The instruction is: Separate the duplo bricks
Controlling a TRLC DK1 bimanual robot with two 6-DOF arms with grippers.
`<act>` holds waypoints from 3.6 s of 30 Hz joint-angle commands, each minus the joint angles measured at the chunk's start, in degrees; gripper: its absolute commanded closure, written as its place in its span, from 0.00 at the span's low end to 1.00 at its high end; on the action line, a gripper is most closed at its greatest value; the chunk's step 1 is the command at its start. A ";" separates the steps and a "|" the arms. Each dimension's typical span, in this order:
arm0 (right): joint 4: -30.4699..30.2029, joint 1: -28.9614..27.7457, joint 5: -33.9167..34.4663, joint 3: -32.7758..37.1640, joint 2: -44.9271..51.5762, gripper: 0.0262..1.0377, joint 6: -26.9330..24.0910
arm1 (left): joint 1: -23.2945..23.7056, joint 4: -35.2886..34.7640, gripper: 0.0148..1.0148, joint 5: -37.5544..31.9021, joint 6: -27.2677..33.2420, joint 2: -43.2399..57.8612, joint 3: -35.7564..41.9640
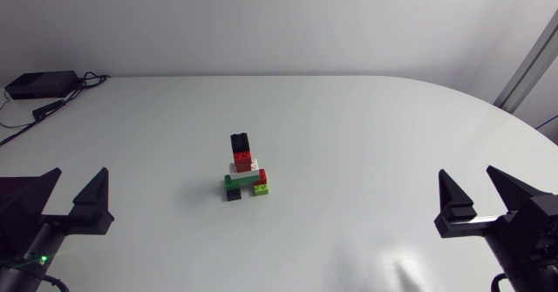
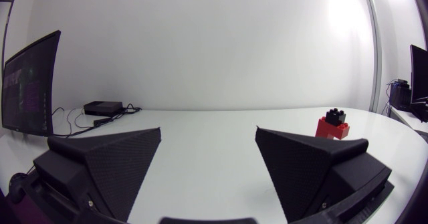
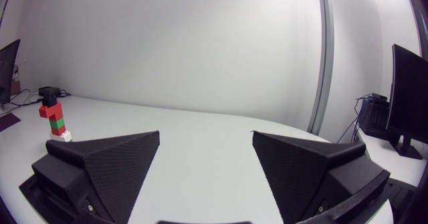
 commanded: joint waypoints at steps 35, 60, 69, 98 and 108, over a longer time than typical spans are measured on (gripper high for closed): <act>0.39 3.86 -0.21 4.15 0.61 0.04 0.40 | -2.77 -1.01 0.06 0.36 -0.44 3.64 8.54; -1.98 15.72 0.85 36.06 50.70 0.04 10.33 | -5.94 -17.35 0.10 11.87 -9.14 65.07 51.61; -2.51 16.78 0.85 36.41 55.98 0.04 12.18 | -10.07 -34.67 0.10 14.15 7.12 82.74 70.59; 2.76 17.39 2.34 27.97 55.19 0.04 13.06 | -26.94 -60.16 0.03 9.06 7.47 99.53 94.68; 4.43 18.62 2.43 24.46 55.19 0.04 13.15 | -23.34 -61.47 0.04 10.29 35.95 99.35 93.62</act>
